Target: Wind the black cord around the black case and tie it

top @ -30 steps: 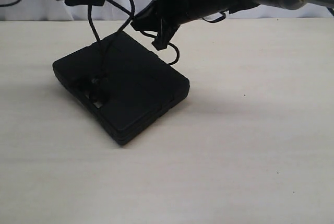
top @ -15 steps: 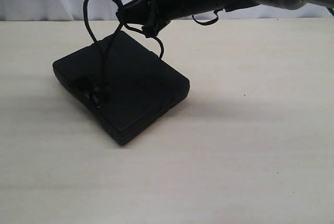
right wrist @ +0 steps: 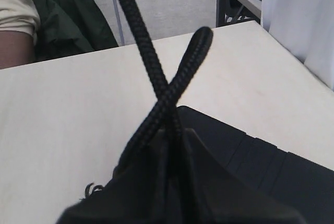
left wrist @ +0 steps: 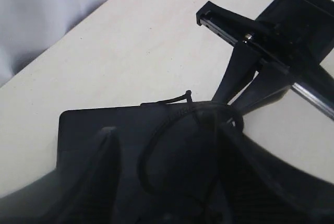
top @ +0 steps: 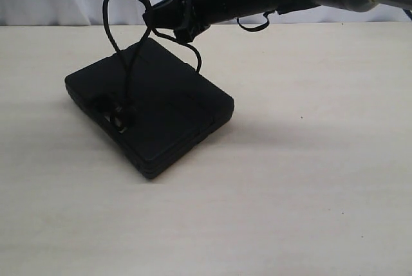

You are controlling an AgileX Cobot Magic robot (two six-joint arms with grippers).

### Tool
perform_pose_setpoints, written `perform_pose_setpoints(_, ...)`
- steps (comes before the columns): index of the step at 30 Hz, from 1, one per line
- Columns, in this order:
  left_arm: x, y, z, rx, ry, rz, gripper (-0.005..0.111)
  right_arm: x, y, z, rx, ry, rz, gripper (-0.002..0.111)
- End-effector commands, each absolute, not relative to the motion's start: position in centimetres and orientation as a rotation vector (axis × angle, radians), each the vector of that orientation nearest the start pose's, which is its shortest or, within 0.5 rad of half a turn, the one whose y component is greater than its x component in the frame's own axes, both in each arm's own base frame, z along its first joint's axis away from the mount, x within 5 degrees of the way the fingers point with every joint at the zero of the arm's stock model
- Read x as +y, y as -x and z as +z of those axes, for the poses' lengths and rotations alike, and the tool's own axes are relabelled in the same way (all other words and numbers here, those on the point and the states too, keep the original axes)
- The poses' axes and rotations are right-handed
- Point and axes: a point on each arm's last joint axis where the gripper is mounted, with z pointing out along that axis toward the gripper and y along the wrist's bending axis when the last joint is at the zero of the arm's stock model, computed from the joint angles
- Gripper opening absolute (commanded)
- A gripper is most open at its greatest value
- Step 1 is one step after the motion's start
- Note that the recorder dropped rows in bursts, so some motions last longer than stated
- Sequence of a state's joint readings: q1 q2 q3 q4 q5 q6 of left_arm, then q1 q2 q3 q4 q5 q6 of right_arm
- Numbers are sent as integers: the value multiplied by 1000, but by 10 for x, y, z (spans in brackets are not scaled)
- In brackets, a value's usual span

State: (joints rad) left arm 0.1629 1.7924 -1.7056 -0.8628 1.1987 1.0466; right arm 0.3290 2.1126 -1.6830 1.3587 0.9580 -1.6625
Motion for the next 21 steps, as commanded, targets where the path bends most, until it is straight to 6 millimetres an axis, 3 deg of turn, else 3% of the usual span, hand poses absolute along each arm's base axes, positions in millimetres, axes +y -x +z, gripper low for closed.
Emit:
perform_pose_setpoints(1,-2,-387,362,2202,-725,-662,52,219,-418,253,1644,1210,942,4)
perform_pose_setpoints(4,-3,-387,362,2213,-702,-675,52,218,-421,253,1656,1190,910,4)
perform_pose_setpoints(11,-41,-383,356,2249,-868,-634,52,218,-423,251,1665,1180,896,4)
perform_pose_setpoints(21,-42,-393,336,2329,-831,-657,49,218,-423,251,1666,1178,897,4)
